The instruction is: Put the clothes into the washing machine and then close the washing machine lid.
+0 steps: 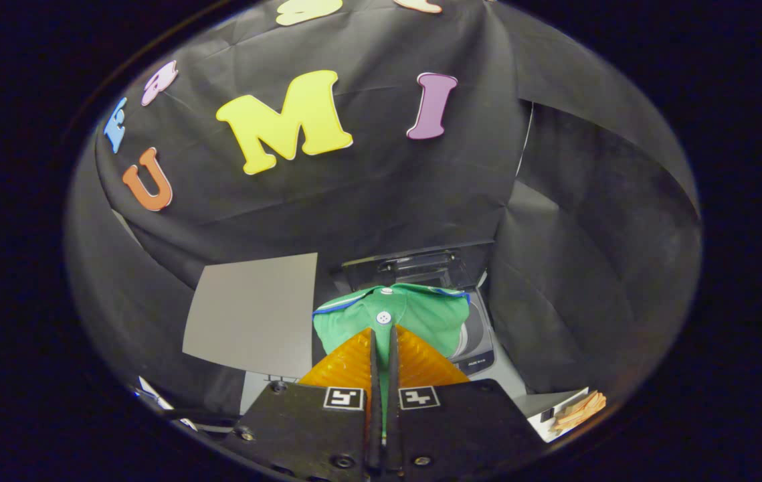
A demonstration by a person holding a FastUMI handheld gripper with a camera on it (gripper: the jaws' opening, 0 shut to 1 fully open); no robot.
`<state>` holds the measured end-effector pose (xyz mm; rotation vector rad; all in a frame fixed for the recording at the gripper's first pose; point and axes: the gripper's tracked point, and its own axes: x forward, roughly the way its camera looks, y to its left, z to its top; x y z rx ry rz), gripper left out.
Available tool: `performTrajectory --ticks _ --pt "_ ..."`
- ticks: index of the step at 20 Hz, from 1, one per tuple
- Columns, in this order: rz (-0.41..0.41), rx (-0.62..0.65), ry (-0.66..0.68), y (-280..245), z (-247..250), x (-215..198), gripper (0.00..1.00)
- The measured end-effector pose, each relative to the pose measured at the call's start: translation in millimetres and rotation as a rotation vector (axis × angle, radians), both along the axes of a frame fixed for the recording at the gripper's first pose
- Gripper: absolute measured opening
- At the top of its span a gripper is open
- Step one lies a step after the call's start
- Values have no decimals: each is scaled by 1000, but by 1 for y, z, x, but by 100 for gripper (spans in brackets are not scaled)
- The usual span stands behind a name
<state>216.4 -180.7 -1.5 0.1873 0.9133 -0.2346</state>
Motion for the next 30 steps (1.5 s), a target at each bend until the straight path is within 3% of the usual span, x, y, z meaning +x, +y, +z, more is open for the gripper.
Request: performTrajectory --ticks 8,17,26,30 --pt "101 40 -2 -26 -20 19 6" --pt "148 146 69 -50 -100 66 6" --pt "131 160 191 -65 -200 91 6" --pt "130 111 229 -77 -235 95 6"
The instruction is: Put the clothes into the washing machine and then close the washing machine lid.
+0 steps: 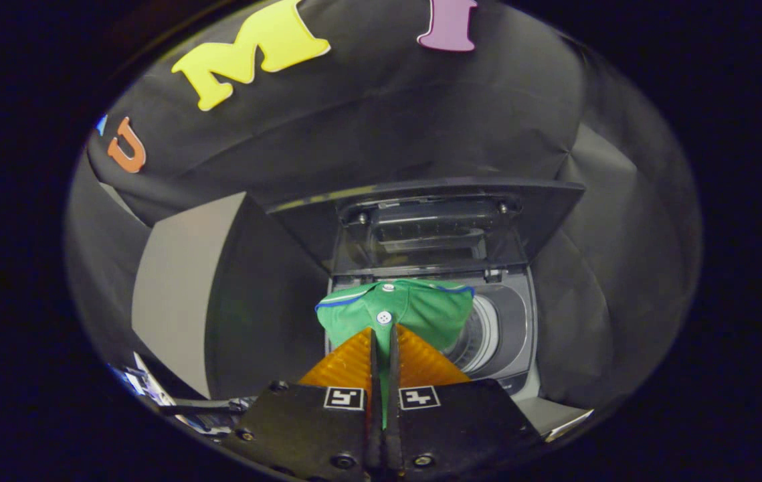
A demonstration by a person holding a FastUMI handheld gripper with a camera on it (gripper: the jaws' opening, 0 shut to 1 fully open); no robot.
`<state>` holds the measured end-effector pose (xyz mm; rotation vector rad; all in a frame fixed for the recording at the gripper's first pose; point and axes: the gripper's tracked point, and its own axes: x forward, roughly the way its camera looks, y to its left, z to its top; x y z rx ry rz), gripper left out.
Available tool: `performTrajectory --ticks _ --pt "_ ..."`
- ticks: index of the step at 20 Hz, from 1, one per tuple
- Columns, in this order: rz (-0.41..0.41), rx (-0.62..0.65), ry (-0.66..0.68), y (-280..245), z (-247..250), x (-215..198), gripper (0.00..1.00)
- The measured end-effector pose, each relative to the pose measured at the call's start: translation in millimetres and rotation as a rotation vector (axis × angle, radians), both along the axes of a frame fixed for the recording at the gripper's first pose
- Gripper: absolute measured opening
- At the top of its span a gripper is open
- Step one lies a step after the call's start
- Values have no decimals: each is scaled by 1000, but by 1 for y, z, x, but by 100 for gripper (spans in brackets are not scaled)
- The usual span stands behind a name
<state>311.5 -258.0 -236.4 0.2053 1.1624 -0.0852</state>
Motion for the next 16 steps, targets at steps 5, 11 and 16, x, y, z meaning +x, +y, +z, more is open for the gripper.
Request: performTrajectory --ticks 5,11,16 --pt "-27 -52 47 -21 -45 3 6" --pt "-19 -97 72 -31 -95 14 6" --pt "-50 -77 82 -33 -118 19 13"
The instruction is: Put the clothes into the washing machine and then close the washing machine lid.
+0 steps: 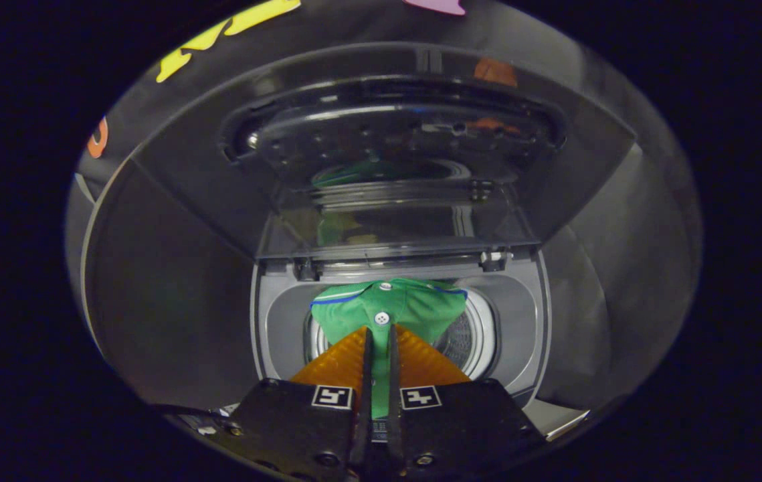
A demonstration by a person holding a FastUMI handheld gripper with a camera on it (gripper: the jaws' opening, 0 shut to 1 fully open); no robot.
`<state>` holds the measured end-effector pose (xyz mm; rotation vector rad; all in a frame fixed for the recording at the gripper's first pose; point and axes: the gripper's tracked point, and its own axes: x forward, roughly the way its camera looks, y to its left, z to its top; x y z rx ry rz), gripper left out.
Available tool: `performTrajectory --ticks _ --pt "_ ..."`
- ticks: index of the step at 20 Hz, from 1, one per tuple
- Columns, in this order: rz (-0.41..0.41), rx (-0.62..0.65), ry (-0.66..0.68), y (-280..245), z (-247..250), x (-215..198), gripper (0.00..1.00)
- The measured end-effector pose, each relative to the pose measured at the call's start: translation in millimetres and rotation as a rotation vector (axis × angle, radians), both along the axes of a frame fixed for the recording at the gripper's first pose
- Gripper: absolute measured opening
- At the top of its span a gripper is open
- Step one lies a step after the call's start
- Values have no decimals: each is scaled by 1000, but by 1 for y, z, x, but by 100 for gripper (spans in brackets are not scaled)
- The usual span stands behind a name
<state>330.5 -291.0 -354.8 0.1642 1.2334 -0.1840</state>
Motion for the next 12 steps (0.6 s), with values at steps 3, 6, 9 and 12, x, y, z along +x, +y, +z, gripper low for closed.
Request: performTrajectory --ticks 3,6,9,12 --pt "44 -33 -26 -5 8 4 13" --pt "83 -47 -96 -1 42 15 45" --pt "111 -70 -190 -1 80 31 51" --pt "120 -77 -266 9 126 49 64"
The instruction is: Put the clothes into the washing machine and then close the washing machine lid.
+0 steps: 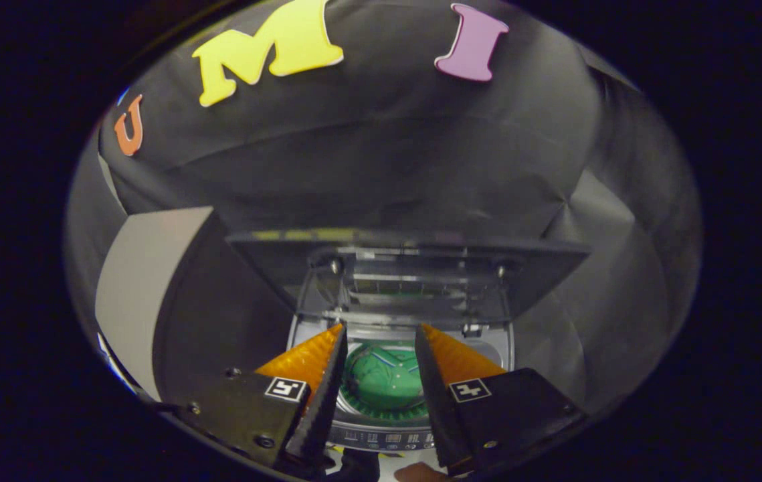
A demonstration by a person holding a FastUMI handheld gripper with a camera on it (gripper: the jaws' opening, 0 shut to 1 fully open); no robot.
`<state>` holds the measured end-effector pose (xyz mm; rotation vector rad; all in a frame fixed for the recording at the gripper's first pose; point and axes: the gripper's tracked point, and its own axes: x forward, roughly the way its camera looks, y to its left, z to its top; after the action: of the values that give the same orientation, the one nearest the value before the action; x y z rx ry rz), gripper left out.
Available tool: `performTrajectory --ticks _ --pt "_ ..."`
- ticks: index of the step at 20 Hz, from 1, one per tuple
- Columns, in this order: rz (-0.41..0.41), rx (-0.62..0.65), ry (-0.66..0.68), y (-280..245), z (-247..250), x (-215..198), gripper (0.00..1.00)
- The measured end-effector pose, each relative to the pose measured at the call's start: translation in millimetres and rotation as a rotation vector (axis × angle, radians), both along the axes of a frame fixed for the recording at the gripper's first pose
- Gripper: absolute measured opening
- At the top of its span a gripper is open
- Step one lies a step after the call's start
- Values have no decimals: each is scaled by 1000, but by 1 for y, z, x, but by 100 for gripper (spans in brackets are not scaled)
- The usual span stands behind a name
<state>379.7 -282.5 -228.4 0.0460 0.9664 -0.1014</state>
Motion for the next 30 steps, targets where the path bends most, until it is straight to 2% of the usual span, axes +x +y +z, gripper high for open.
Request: performTrajectory --ticks 6,11,20,25,30 --pt "-20 -21 -117 -11 48 53 64" --pt "-32 -80 -127 -26 42 92 64" --pt "-95 -72 -101 -33 18 113 64" --pt "-52 -105 -80 -27 2 112 64" --pt "-47 -109 -98 -23 -6 108 64"
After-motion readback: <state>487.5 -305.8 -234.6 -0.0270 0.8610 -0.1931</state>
